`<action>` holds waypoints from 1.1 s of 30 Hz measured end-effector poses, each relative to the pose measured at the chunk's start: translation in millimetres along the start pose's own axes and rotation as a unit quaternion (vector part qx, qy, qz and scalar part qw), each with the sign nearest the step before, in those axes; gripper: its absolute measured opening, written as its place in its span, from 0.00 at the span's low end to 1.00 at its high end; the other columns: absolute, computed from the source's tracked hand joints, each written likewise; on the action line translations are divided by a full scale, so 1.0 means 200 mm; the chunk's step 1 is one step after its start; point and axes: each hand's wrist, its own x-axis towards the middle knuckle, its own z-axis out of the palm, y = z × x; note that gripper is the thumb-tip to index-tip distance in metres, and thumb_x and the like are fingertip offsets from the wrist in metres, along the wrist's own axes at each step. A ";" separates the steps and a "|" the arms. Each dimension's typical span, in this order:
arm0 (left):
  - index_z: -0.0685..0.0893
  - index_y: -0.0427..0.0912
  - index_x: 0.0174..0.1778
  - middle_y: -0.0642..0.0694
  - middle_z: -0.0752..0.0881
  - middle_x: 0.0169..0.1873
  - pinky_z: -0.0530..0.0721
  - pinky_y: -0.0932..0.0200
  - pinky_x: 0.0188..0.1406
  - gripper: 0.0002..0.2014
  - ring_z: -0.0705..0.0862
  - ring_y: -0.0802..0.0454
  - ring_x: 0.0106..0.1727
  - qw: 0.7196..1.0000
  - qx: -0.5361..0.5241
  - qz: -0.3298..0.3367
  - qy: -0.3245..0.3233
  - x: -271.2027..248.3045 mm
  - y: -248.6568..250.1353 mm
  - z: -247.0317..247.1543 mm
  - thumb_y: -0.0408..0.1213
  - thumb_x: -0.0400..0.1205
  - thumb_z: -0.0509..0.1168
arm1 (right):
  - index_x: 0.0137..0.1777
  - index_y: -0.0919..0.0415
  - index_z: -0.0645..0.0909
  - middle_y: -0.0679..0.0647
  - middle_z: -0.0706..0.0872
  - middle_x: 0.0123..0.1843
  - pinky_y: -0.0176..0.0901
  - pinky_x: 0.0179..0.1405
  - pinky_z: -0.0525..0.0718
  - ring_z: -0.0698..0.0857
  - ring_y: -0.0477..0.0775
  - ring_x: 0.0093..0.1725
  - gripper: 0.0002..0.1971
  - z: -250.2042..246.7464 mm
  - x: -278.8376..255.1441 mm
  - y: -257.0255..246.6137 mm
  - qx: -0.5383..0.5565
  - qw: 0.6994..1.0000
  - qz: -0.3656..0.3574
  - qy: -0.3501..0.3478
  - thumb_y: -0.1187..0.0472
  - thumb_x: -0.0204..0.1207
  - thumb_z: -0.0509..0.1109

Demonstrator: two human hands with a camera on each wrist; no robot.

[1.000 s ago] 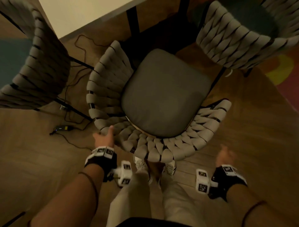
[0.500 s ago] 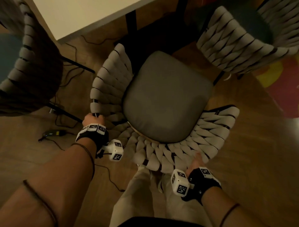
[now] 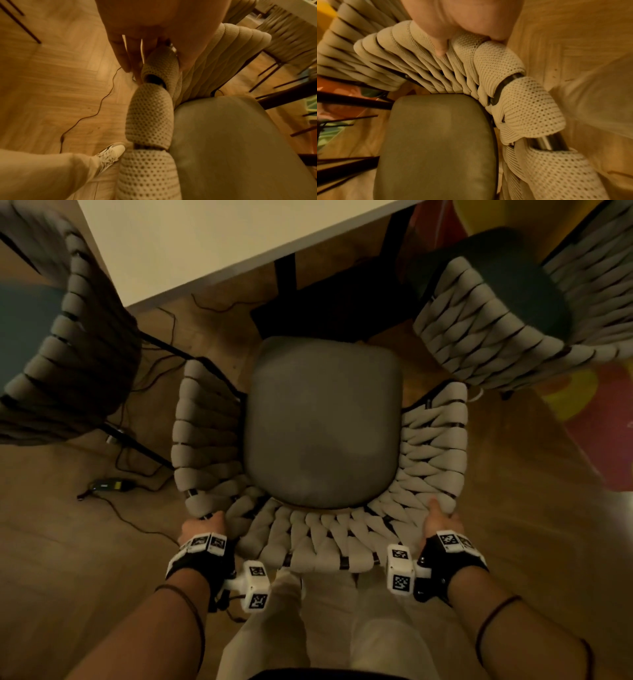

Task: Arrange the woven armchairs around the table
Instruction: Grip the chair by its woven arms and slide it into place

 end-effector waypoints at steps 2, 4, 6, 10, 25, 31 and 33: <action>0.82 0.32 0.52 0.30 0.85 0.48 0.80 0.44 0.42 0.18 0.85 0.30 0.46 0.999 -0.017 -0.030 -0.005 -0.07 -0.04 0.08 0.45 0.75 0.67 | 0.85 0.61 0.58 0.63 0.67 0.83 0.54 0.73 0.69 0.70 0.68 0.78 0.35 -0.04 0.04 -0.14 0.003 0.999 -0.033 -0.006 0.47 0.83 0.64; 0.83 0.34 0.54 0.31 0.85 0.45 0.83 0.44 0.45 0.19 0.84 0.32 0.42 0.998 -0.024 -0.050 -0.012 -0.13 -0.07 0.16 0.45 0.74 0.66 | 0.84 0.60 0.61 0.62 0.69 0.82 0.55 0.74 0.69 0.72 0.69 0.77 0.35 -0.07 0.15 -0.25 0.002 0.997 -0.069 -0.031 0.47 0.81 0.66; 0.84 0.34 0.58 0.31 0.85 0.47 0.82 0.46 0.48 0.20 0.84 0.33 0.44 0.998 -0.022 -0.054 -0.029 -0.21 -0.06 0.25 0.44 0.76 0.66 | 0.83 0.57 0.63 0.61 0.71 0.81 0.57 0.75 0.71 0.74 0.68 0.75 0.35 -0.12 0.23 -0.35 0.015 0.994 -0.099 -0.053 0.47 0.79 0.69; 0.78 0.31 0.71 0.30 0.82 0.67 0.81 0.45 0.65 0.30 0.82 0.31 0.66 0.996 -0.062 -0.023 -0.054 -0.34 0.01 0.39 0.48 0.79 0.70 | 0.84 0.47 0.59 0.59 0.72 0.80 0.60 0.73 0.75 0.75 0.62 0.75 0.40 -0.21 0.38 -0.43 0.150 0.976 -0.132 -0.087 0.52 0.75 0.75; 0.79 0.26 0.68 0.26 0.82 0.65 0.77 0.45 0.55 0.28 0.81 0.27 0.64 0.999 0.008 -0.034 0.038 -0.35 0.26 0.45 0.50 0.85 0.61 | 0.48 0.53 0.79 0.61 0.86 0.58 0.64 0.64 0.83 0.85 0.63 0.59 0.10 -0.19 0.57 -0.47 -0.001 0.974 -0.201 -0.101 0.47 0.79 0.69; 0.86 0.26 0.57 0.28 0.88 0.55 0.83 0.46 0.54 0.35 0.86 0.30 0.55 0.999 0.018 -0.007 0.025 -0.38 0.29 0.53 0.61 0.81 0.59 | 0.62 0.58 0.80 0.62 0.85 0.62 0.64 0.62 0.84 0.85 0.65 0.59 0.18 -0.22 0.65 -0.70 -0.009 0.973 -0.212 -0.095 0.46 0.80 0.68; 0.85 0.26 0.55 0.30 0.87 0.55 0.80 0.48 0.49 0.37 0.85 0.31 0.56 0.999 0.029 0.002 0.035 -0.41 0.31 0.56 0.63 0.83 0.54 | 0.65 0.58 0.79 0.62 0.85 0.63 0.56 0.49 0.86 0.85 0.63 0.55 0.20 -0.23 0.67 -0.77 -0.022 0.971 -0.215 -0.100 0.46 0.80 0.67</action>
